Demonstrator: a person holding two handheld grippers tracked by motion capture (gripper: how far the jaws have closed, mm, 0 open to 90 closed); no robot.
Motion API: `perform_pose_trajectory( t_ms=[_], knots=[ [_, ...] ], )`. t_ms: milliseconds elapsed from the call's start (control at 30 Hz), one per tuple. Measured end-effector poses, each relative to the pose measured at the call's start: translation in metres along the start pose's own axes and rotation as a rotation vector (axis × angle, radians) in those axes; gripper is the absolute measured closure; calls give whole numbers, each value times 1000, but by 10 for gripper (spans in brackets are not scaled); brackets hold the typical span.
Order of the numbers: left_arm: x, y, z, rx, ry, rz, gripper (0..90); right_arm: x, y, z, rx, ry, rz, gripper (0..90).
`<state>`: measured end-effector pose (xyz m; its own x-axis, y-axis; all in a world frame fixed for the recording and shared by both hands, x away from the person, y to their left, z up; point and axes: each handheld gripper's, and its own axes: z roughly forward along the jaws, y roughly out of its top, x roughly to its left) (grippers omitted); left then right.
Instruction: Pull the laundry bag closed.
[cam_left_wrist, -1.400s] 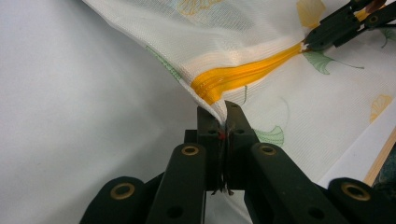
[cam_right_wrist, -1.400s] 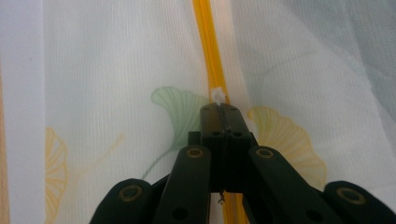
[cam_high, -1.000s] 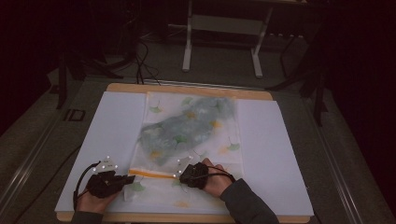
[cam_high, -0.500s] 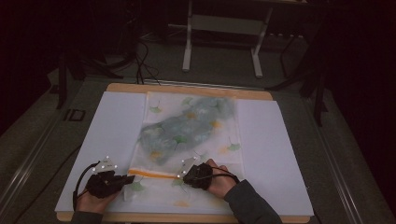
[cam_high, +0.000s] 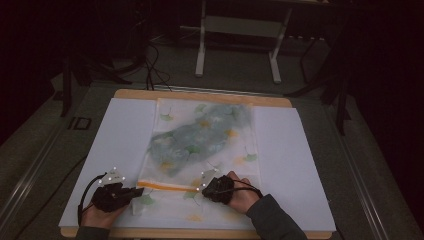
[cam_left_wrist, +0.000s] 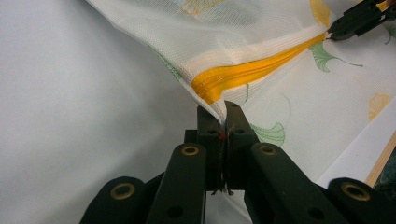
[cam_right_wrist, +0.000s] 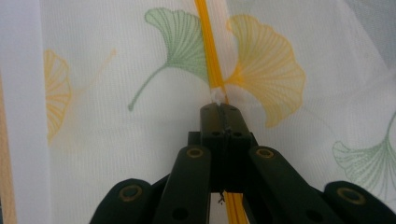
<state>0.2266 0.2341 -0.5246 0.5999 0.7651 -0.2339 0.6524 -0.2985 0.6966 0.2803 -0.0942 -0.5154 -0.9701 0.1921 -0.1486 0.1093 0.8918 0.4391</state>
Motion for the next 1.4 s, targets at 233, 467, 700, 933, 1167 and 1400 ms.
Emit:
perform_pose_trajectory(
  t_ms=[233,467,700,933,1167,1400],
  knots=[
    [0,0,0,-2,1,-2,879,-1,-6,-3,4,-4,9,900],
    [0,0,0,-1,1,-3,878,-3,-13,-6,6,-11,16,900],
    [1,0,-1,-3,0,-4,878,-3,-18,-9,9,-16,18,900],
    [1,-1,-1,-3,1,-4,878,-4,-23,-12,16,-24,22,900],
    [1,-1,0,-2,-1,-7,878,-5,-30,-15,17,-24,34,900],
    [1,-1,0,-3,-2,-7,878,-5,-33,-16,11,-27,41,900]
  ],
)
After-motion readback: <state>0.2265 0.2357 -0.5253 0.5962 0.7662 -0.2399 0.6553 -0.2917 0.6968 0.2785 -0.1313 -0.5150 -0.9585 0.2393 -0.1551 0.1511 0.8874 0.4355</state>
